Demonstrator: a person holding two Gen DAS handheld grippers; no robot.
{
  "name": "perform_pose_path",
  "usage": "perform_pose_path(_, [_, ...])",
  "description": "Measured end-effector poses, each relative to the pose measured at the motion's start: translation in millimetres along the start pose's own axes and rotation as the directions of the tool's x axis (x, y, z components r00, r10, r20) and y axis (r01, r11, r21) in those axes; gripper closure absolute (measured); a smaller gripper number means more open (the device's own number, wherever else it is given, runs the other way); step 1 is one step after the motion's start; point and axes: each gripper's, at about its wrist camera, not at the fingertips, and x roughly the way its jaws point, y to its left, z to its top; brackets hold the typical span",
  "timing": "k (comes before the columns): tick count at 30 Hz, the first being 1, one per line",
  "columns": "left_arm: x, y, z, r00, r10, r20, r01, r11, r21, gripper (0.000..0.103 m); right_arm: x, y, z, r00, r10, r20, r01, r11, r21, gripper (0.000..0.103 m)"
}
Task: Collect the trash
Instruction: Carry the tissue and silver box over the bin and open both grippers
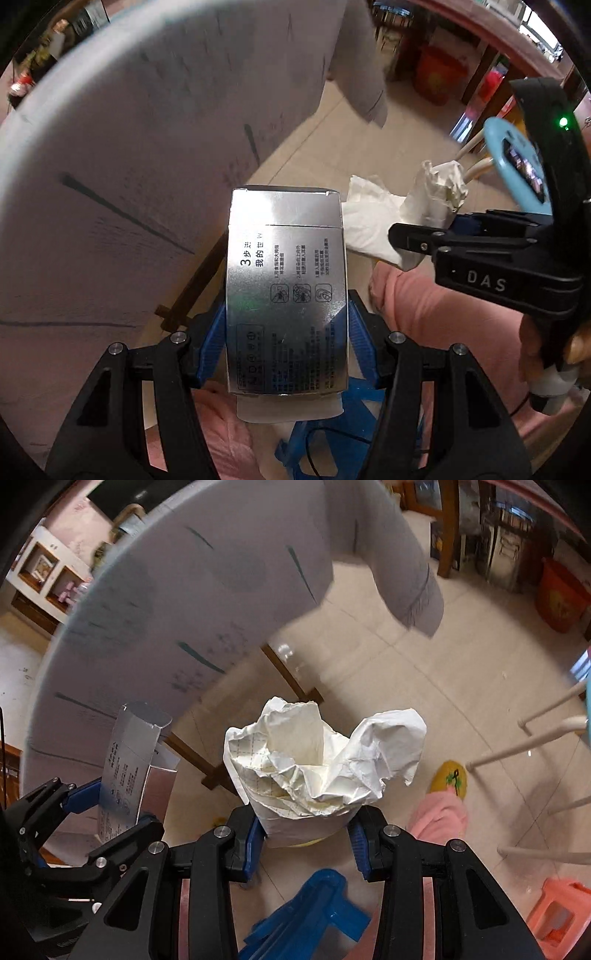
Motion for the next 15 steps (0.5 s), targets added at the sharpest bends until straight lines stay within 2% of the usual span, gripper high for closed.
perform_pose_path(5, [49.0, 11.1, 5.2, 0.999, 0.018, -0.050, -0.019, 1.000, -0.020, 0.046, 45.9, -9.6, 3.5, 0.998, -0.009, -0.068, 0.012, 0.999, 0.038, 0.064])
perform_pose_path(15, [104.2, 21.8, 12.5, 0.996, 0.071, -0.060, -0.071, 0.997, 0.004, 0.046, 119.3, -18.0, 15.0, 0.987, 0.007, -0.162, 0.008, 0.995, 0.096, 0.063])
